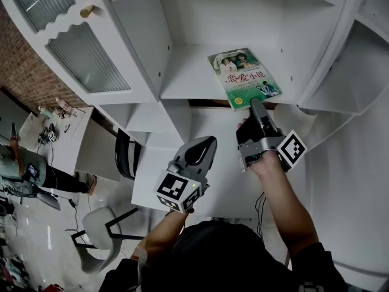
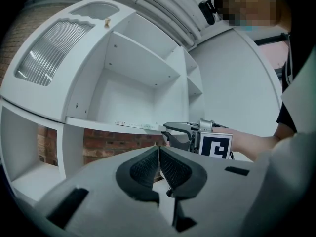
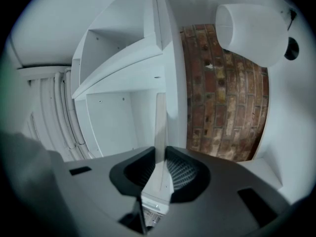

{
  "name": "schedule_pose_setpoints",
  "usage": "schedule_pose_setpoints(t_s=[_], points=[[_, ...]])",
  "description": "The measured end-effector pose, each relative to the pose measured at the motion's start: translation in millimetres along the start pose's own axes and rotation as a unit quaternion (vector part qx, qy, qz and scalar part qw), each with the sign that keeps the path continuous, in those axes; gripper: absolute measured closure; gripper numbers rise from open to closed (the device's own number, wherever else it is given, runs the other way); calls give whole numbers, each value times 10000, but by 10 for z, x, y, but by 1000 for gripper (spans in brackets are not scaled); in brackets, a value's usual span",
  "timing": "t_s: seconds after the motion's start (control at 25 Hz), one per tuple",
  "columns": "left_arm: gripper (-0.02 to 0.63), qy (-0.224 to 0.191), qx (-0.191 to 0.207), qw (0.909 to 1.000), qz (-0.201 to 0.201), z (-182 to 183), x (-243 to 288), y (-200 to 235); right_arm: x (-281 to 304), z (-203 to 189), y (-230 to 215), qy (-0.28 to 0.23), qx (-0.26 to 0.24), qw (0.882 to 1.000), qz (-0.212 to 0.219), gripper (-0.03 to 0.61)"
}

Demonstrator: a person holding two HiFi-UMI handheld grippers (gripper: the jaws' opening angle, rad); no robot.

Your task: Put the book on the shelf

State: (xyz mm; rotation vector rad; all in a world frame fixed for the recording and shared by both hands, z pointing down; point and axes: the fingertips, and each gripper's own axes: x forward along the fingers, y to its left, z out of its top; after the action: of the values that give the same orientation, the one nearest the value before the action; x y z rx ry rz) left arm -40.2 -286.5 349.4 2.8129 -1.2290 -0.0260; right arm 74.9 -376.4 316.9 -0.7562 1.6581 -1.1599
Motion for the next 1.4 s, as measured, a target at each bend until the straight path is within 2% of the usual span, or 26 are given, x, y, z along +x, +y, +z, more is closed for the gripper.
schedule_pose_setpoints(t_s=[0.36,0.52,0.64,0.84,0.96,1.08,1.4], points=[[595,25,-88,10000,3,-12,56,54,51,-3,-11,-106,15,9999,-33,497],[595,11,-69,10000,-45,-12,71,41,41,15,45,-136,15,9998,153,494],[595,20,-96,9999,-53,-29,58,40,-6,52,102,-234,-115,9992,295,465],[595,-10,-132,9999,-51,-35,0,7,-194,4,182,68,-1030,9939,394,465],[595,18,-150,9999,-68,-68,-24,-25,-330,-51,146,256,-1443,9886,330,522],[595,9,-158,9998,-97,-83,-45,-84,-462,-109,126,429,-1791,9824,299,538],[595,13,-150,9995,-261,-171,-121,-327,-756,-286,246,903,-3023,9480,411,543]])
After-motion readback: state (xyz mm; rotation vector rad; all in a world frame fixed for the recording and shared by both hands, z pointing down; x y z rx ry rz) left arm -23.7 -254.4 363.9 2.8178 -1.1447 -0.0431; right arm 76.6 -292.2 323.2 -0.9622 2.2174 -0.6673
